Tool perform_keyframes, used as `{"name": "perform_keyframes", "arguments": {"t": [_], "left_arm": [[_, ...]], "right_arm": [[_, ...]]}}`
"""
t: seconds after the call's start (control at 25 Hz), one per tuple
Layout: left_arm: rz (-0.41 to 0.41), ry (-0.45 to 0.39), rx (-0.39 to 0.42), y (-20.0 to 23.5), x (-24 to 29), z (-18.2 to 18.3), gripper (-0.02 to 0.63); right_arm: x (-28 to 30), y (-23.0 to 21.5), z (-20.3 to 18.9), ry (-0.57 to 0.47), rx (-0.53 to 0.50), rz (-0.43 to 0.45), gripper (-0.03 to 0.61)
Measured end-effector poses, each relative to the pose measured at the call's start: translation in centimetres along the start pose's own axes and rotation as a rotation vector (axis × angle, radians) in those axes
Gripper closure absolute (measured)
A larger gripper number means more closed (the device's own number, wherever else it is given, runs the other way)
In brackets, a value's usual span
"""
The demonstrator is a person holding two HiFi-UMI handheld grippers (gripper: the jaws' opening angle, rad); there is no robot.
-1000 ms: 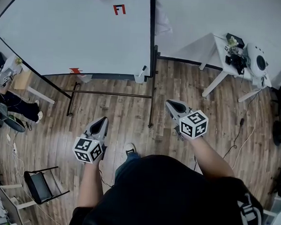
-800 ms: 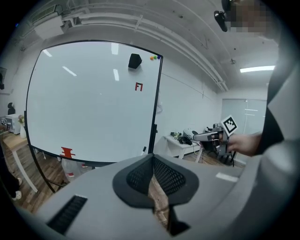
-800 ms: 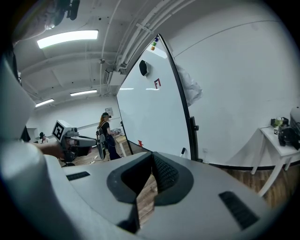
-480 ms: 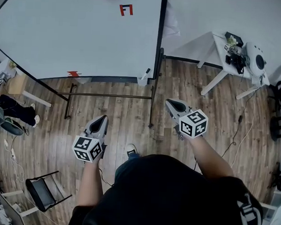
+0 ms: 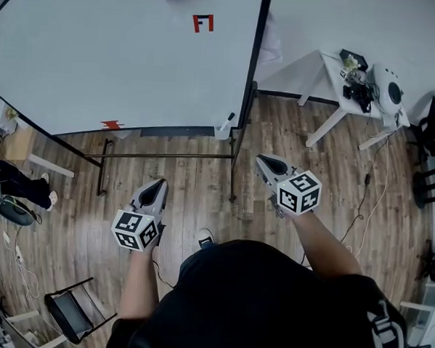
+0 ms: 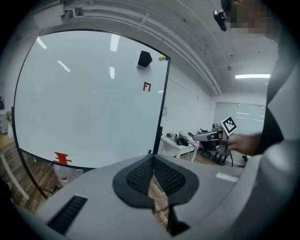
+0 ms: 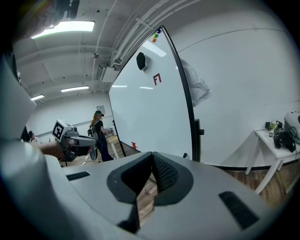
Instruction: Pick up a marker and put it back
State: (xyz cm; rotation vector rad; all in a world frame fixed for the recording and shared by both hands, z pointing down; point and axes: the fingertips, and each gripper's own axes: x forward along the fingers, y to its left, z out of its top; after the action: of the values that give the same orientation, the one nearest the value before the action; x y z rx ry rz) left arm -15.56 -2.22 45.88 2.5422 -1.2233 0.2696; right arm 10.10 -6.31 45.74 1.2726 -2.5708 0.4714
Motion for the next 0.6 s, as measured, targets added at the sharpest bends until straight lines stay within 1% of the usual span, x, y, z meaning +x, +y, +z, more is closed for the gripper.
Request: {"name": "perform_keyframes", "arguments": {"t": [0.36,0.6], "left_arm": [[-0.051,0.001,0.013,3.4,0.1,0.6,0.6],[-0.071,-0.001,0.012,6.1,-0.2,0.9,0.6]], "right_arm": [[2.0,0.9,0.6,0.004,0.018,-0.068,0.58],[3.8,2.0,1.2,0.004,0.029,-0.089,0.581]]}}
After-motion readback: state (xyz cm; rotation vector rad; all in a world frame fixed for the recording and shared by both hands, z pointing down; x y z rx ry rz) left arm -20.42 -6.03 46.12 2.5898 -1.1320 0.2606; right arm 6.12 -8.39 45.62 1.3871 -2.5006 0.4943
